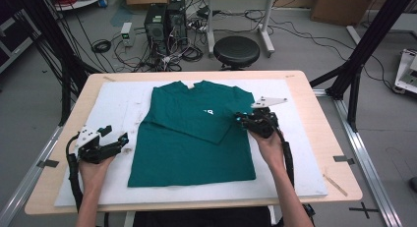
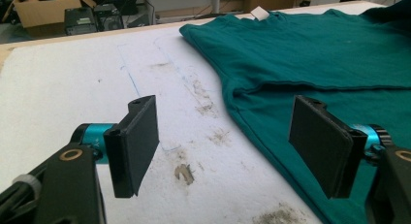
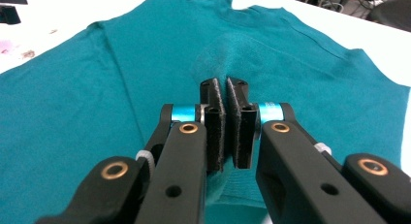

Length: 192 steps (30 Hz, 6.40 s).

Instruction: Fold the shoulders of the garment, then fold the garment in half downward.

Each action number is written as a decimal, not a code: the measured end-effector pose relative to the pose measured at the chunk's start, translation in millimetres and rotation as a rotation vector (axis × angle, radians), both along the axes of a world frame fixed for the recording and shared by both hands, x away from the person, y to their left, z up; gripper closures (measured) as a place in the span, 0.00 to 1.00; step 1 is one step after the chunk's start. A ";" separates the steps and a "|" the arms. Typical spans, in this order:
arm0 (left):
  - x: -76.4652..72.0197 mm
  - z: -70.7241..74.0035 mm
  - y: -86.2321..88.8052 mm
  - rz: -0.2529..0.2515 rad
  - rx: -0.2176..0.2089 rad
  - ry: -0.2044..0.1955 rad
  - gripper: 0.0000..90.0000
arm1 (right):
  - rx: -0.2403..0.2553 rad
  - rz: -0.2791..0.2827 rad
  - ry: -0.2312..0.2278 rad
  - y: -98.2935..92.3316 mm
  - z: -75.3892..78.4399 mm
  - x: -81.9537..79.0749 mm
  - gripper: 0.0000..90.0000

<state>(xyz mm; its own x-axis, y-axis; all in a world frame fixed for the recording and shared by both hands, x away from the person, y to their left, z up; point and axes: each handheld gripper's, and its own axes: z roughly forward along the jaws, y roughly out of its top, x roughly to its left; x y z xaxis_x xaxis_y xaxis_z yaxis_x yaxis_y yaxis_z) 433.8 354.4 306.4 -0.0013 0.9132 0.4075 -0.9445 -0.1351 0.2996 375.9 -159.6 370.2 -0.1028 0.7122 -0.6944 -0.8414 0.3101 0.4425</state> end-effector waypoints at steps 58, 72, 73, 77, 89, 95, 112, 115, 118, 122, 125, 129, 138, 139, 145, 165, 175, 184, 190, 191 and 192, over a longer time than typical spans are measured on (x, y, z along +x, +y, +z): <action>-0.1 0.6 -0.4 0.007 -0.001 0.006 0.30 | -0.225 0.127 0.086 152.4 9.5 15.3 0.48; -0.1 0.7 -0.8 0.006 0.000 0.006 0.30 | -0.112 0.002 0.002 103.2 0.0 0.1 0.25; 0.0 0.7 -0.8 0.005 0.000 0.006 0.30 | -0.108 0.005 -0.005 97.8 -1.1 -0.8 0.24; -0.2 0.7 -0.3 0.007 -0.002 0.006 0.27 | -0.076 -0.005 -0.046 74.0 -8.3 -3.8 0.24; -0.2 1.5 -0.2 0.001 -0.019 0.013 0.22 | 0.034 0.061 -0.097 -1.5 -25.1 9.0 0.24; -0.3 1.3 -1.5 0.015 -0.013 0.011 0.22 | 0.094 0.090 -0.122 -31.1 -32.9 22.2 0.24; -22.8 -1.7 -7.6 -0.030 0.013 0.018 0.22 | 0.216 0.112 -0.086 -67.9 -38.2 47.0 0.25; -26.9 1.8 -12.8 -0.024 0.052 0.042 0.22 | 0.211 0.104 -0.082 -68.8 -38.7 48.4 0.25; -30.5 6.2 -16.6 0.012 0.061 0.046 0.22 | 0.213 0.093 -0.100 -68.4 -39.4 48.0 0.25; -35.7 8.3 -18.6 0.016 0.054 0.039 0.22 | 0.215 0.114 -0.102 -69.3 -40.9 51.7 0.27; -38.0 5.9 -19.9 0.008 0.069 0.042 0.22 | 0.223 0.125 -0.097 -71.0 -41.0 57.7 0.27; -38.7 1.7 -21.0 0.012 0.075 0.068 0.22 | 0.233 0.129 -0.083 -73.4 -40.4 62.3 0.27; -39.2 -5.1 -20.3 0.019 0.062 0.094 0.23 | 0.228 0.127 -0.079 -73.8 -40.9 60.1 0.27; -39.9 -6.0 -20.0 0.020 0.059 0.090 0.23 | 0.232 0.124 -0.080 -74.3 -40.8 59.7 0.27; -39.8 -7.1 -17.8 0.024 0.055 0.105 0.27 | 0.238 0.142 -0.074 -74.2 -39.9 55.6 0.27; -38.1 -6.6 -21.3 0.042 0.053 0.121 0.29 | 0.224 0.076 -0.070 -67.6 -39.9 55.2 0.27; -23.4 1.2 -44.4 0.150 0.062 0.258 0.41 | 0.220 0.051 -0.052 -64.9 -39.3 56.8 0.27; -10.6 7.0 -51.0 0.160 0.028 0.353 0.52 | 0.206 -0.004 -0.012 -57.2 -36.5 60.9 0.28; -3.8 8.7 -56.8 0.181 0.034 0.379 0.55 | 0.220 -0.021 -0.010 -55.6 -37.0 61.2 0.28; -3.0 8.7 -58.0 0.187 0.035 0.382 0.56 | 0.222 -0.026 -0.006 -55.5 -36.7 61.5 0.28; -2.2 8.9 -58.8 0.192 0.042 0.383 0.56 | 0.223 -0.030 -0.002 -55.5 -36.5 61.9 0.28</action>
<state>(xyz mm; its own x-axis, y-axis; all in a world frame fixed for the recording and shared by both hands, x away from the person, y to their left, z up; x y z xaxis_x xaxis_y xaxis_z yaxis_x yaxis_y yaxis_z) 431.6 295.6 315.3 -0.0109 0.8939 0.4482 -0.7224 -0.3169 0.6145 437.8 -215.2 333.6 -0.0781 0.8510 -0.5194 -0.8343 0.2294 0.5013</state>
